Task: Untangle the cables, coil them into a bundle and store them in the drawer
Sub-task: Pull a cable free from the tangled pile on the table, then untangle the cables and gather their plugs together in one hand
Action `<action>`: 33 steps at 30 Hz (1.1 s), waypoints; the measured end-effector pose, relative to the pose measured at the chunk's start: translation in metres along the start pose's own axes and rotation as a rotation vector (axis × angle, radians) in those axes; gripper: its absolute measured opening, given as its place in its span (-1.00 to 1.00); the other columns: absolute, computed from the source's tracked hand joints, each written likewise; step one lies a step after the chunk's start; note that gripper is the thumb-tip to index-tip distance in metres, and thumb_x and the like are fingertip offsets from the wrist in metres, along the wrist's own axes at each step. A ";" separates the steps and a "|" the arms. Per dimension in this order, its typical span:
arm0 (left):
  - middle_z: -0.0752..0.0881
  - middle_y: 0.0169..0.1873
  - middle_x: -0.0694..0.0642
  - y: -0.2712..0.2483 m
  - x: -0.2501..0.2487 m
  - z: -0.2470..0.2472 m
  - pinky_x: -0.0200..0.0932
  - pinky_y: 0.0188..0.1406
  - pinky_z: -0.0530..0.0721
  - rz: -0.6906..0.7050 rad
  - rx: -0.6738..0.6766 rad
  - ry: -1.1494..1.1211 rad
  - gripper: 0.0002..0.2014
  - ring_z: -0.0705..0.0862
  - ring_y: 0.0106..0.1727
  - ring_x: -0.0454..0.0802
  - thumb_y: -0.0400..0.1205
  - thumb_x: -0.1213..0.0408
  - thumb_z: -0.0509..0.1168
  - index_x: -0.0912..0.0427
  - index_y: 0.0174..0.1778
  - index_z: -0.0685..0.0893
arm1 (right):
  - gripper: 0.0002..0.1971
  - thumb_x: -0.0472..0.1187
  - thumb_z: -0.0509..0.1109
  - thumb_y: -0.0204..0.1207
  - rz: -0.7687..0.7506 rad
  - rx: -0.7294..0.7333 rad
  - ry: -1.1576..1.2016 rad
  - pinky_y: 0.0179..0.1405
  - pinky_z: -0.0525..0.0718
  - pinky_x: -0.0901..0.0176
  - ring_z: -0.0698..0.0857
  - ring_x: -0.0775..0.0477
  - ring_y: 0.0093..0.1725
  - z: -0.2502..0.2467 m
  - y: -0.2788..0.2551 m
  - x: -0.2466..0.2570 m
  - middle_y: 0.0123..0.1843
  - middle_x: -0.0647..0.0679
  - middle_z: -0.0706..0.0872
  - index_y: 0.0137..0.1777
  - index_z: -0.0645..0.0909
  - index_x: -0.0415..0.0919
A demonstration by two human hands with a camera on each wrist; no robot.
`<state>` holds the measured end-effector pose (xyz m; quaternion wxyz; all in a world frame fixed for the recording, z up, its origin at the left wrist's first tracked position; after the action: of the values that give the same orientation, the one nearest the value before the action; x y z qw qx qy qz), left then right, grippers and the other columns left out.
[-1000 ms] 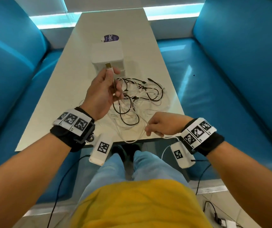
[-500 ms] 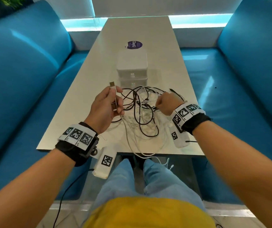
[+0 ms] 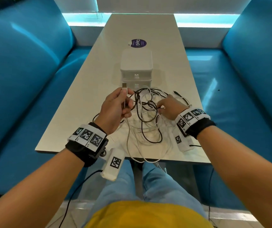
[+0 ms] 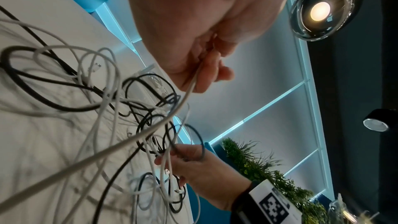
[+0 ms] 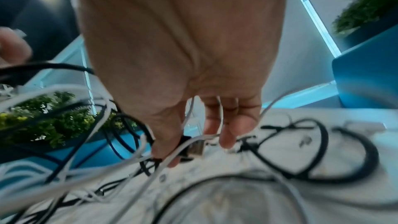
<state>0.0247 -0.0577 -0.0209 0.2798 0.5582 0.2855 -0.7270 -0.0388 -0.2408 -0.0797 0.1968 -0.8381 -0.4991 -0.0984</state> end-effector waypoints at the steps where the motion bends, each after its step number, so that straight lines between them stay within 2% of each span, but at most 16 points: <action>1: 0.53 -0.49 0.06 0.001 0.001 0.005 -0.26 -0.55 0.30 0.002 0.008 0.008 -0.73 0.26 -0.54 -0.11 0.80 0.22 0.02 0.16 -0.09 0.59 | -0.84 -0.11 0.34 0.61 -0.017 0.007 0.014 0.18 0.51 0.12 0.58 -0.10 0.01 -0.003 -0.002 0.001 0.11 -0.10 0.54 0.07 0.73 -0.08; 4: 0.53 -0.49 0.07 0.005 0.002 0.019 -0.27 -0.58 0.26 -0.002 0.017 0.050 -0.71 0.24 -0.56 -0.12 0.80 0.19 0.04 0.15 -0.11 0.61 | -0.85 -0.09 0.32 0.62 -0.060 -0.037 0.082 -0.06 0.51 0.14 0.65 -0.11 -0.08 -0.022 -0.008 0.004 -0.09 -0.12 0.73 -0.05 0.71 -0.08; 6: 0.53 -0.49 0.06 0.007 0.002 0.027 -0.27 -0.59 0.24 0.001 0.021 0.070 -0.70 0.24 -0.57 -0.12 0.79 0.18 0.05 0.14 -0.13 0.62 | -0.86 -0.10 0.38 0.58 -0.093 -0.101 0.157 -0.09 0.54 0.15 0.66 -0.08 -0.15 -0.038 -0.014 0.007 -0.19 -0.07 0.73 0.08 0.70 -0.03; 9: 0.52 -0.48 0.01 0.010 -0.002 0.035 -0.28 -0.58 0.23 0.042 0.005 0.129 -0.75 0.28 -0.58 -0.16 0.77 0.18 0.11 0.11 -0.14 0.63 | -0.69 -0.13 0.46 0.53 -0.163 -0.121 0.200 -0.27 0.45 0.23 0.56 0.10 -0.37 -0.054 -0.024 0.018 -0.38 0.05 0.62 0.24 0.54 0.03; 11: 0.52 -0.49 -0.14 0.011 -0.011 0.039 -0.31 -0.54 0.33 0.144 -0.015 0.258 -0.86 0.37 -0.55 -0.23 0.70 0.21 0.25 0.09 -0.16 0.64 | -0.65 -0.14 0.47 0.53 -0.188 -0.100 0.244 -0.27 0.51 0.16 0.58 0.03 -0.40 -0.060 -0.029 0.024 -0.37 -0.02 0.68 0.21 0.40 -0.03; 13: 0.54 -0.48 -0.21 0.011 -0.019 0.044 -0.37 -0.42 0.47 0.254 -0.022 0.410 -0.98 0.47 -0.44 -0.28 0.59 0.29 0.39 0.10 -0.14 0.68 | -0.65 -0.15 0.44 0.55 -0.206 -0.074 0.343 -0.24 0.59 0.09 0.59 -0.05 -0.38 -0.066 -0.034 0.029 -0.33 -0.07 0.73 0.15 0.31 -0.06; 14: 0.54 -0.44 -0.19 0.013 -0.021 0.046 -0.37 -0.34 0.52 0.281 -0.026 0.470 -0.94 0.49 -0.39 -0.28 0.54 0.31 0.43 0.10 -0.11 0.70 | -0.65 -0.16 0.44 0.55 -0.210 -0.056 0.397 -0.23 0.60 0.04 0.59 -0.08 -0.36 -0.068 -0.037 0.031 -0.31 -0.08 0.75 0.12 0.29 -0.06; 16: 0.59 -0.35 -0.08 0.019 -0.017 0.046 -0.20 -0.18 0.62 0.278 -0.027 0.540 -0.85 0.56 -0.30 -0.20 0.48 0.32 0.49 0.07 -0.06 0.74 | -0.66 -0.22 0.43 0.52 -0.210 -0.030 0.488 -0.20 0.59 -0.06 0.57 -0.16 -0.30 -0.071 -0.039 0.033 -0.27 -0.11 0.77 0.08 0.28 -0.05; 18: 0.72 -0.21 0.02 0.023 -0.014 0.047 0.02 -0.01 0.71 0.287 -0.020 0.583 -0.78 0.68 -0.14 -0.06 0.43 0.31 0.52 0.03 -0.03 0.78 | -0.69 -0.27 0.42 0.50 -0.216 -0.026 0.563 -0.21 0.53 -0.08 0.55 -0.17 -0.28 -0.074 -0.041 0.036 -0.28 -0.10 0.78 0.03 0.31 -0.03; 19: 0.75 -0.15 0.05 0.024 -0.014 0.049 0.04 0.00 0.70 0.303 -0.013 0.607 -0.77 0.70 -0.08 -0.02 0.41 0.32 0.53 0.03 -0.03 0.80 | -0.70 -0.24 0.42 0.49 -0.224 -0.026 0.602 -0.22 0.51 -0.08 0.54 -0.17 -0.28 -0.075 -0.042 0.038 -0.30 -0.09 0.78 0.02 0.34 0.00; 22: 0.76 -0.17 0.02 0.023 -0.011 0.053 -0.10 -0.14 0.58 0.319 0.024 0.629 -0.77 0.66 -0.14 -0.04 0.39 0.31 0.57 -0.01 -0.06 0.82 | -0.76 -0.09 0.44 0.49 -0.222 -0.031 0.659 -0.23 0.53 -0.03 0.55 -0.16 -0.30 -0.076 -0.044 0.042 -0.32 -0.10 0.78 0.06 0.45 0.02; 25: 0.80 -0.20 -0.02 0.025 -0.007 0.050 -0.01 -0.06 0.65 0.297 0.052 0.593 -0.82 0.73 -0.12 -0.04 0.42 0.26 0.56 0.04 -0.08 0.83 | -0.85 -0.22 0.26 0.63 -0.183 -0.047 0.793 -0.33 0.47 0.14 0.56 -0.06 -0.33 -0.073 -0.042 0.037 -0.36 -0.09 0.70 0.17 0.54 -0.13; 28: 0.72 -0.31 0.03 0.025 -0.008 0.047 -0.08 -0.13 0.60 0.276 0.068 0.587 -0.95 0.63 -0.27 -0.09 0.53 0.31 0.46 0.19 -0.15 0.77 | -0.68 -0.31 0.13 0.61 -0.199 0.027 0.917 -0.40 0.36 0.09 0.52 -0.14 -0.32 -0.061 -0.039 0.037 -0.39 -0.17 0.68 0.20 0.60 0.00; 30: 0.64 -0.45 -0.04 0.021 -0.012 0.045 -0.25 -0.28 0.49 0.265 0.073 0.523 -0.89 0.52 -0.41 -0.18 0.62 0.35 0.36 0.33 -0.16 0.72 | -0.57 -0.42 0.19 0.50 -0.242 0.090 0.780 -0.41 0.42 0.15 0.54 -0.08 -0.36 -0.050 -0.038 0.045 -0.35 -0.19 0.71 0.17 0.64 0.09; 31: 0.61 -0.52 -0.15 0.020 -0.015 0.043 -0.35 -0.35 0.47 0.257 0.064 0.477 -0.87 0.49 -0.49 -0.25 0.65 0.37 0.31 0.32 -0.17 0.71 | -0.56 -0.45 0.23 0.49 -0.271 0.126 0.675 -0.40 0.49 0.19 0.57 -0.04 -0.36 -0.043 -0.038 0.050 -0.31 -0.19 0.73 0.17 0.63 0.10; 33: 0.64 -0.52 -0.18 0.021 -0.020 0.033 -0.43 -0.48 0.41 0.213 0.021 0.343 -0.85 0.48 -0.53 -0.32 0.69 0.39 0.24 0.23 -0.14 0.70 | -0.67 -0.37 0.34 0.51 -0.313 0.145 0.541 -0.27 0.62 0.12 0.61 0.01 -0.34 -0.032 -0.037 0.056 -0.23 -0.21 0.76 0.15 0.59 0.06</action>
<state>0.0227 -0.0941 0.0036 0.2966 0.7038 0.2607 -0.5906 -0.0431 -0.1944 -0.0218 0.3640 -0.6784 -0.5572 -0.3110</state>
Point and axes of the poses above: each hand's wrist, its own y-axis towards the middle knuckle, its own z-axis out of the palm, x = y × z, the point moved 8 cm from there along y, towards the middle knuckle
